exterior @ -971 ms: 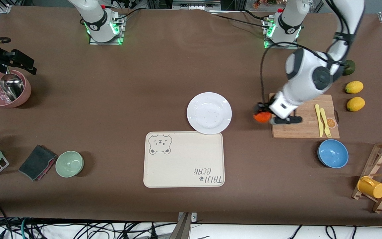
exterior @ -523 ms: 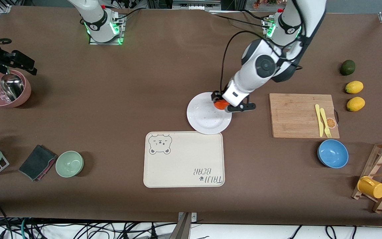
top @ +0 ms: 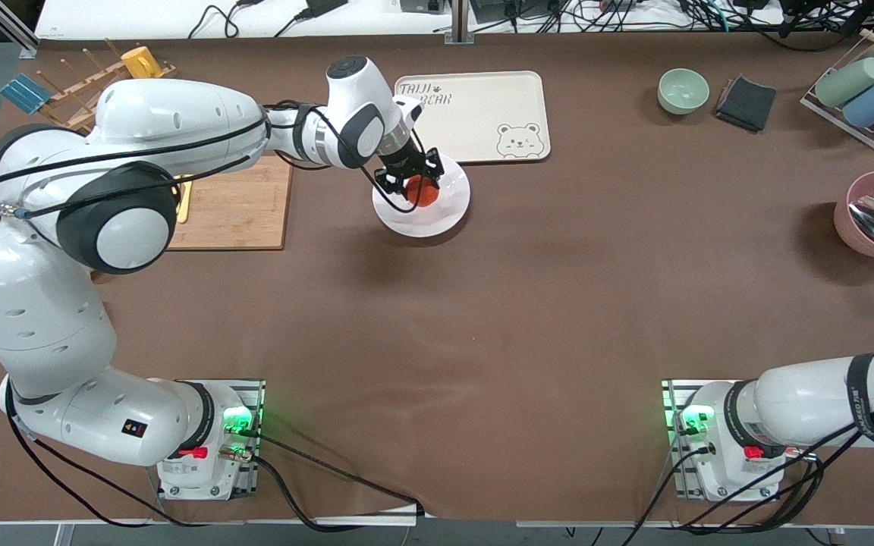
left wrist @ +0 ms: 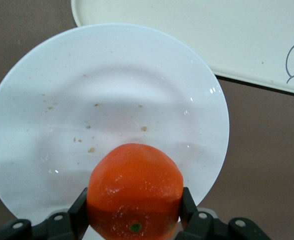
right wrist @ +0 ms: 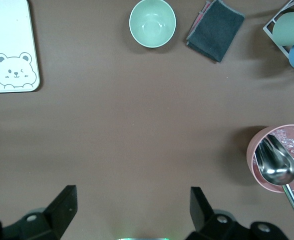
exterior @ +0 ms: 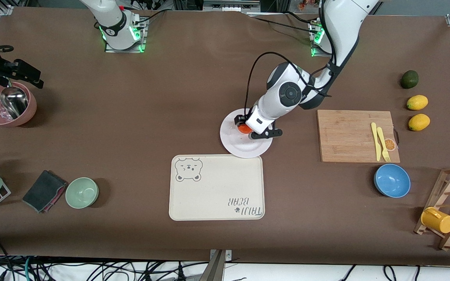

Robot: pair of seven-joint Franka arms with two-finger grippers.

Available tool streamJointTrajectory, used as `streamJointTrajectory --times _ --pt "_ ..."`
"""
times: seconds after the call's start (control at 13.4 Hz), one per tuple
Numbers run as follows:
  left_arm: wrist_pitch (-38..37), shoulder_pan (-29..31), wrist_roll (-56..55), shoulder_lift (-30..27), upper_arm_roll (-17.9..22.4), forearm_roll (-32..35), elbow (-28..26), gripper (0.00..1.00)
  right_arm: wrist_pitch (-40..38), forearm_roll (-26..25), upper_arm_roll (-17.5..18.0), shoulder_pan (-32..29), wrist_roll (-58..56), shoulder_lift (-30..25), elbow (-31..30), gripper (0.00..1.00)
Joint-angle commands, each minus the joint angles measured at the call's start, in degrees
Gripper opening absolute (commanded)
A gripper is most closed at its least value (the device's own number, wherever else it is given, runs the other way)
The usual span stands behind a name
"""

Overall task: Place orange and plate with both arms
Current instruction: 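Carry the orange with the left gripper over the white plate, then lower the orange onto the plate and open the left gripper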

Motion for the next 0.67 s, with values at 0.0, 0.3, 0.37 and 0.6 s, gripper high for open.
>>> streamJointTrajectory --times 0.0,0.3,0.37,0.6 --pt "-0.5 -1.7 0.1 2.6 1.9 1.4 2.6 0.00 -0.3 0.7 -0.2 0.0 0.5 0.4 1.1 1.00" --pt "1.0 -2.1 0.0 3.8 2.4 1.4 2.1 0.08 -0.5 0.7 -0.1 0.0 0.5 0.3 1.2 1.00" --pt "1.0 -2.1 0.0 4.1 2.4 1.4 2.1 0.11 -0.5 0.7 -0.2 0.0 0.5 0.3 1.2 1.00" --pt "1.0 -2.7 0.0 4.2 3.8 1.4 1.9 0.52 -0.5 0.7 -0.1 0.0 0.5 0.3 1.2 1.00"
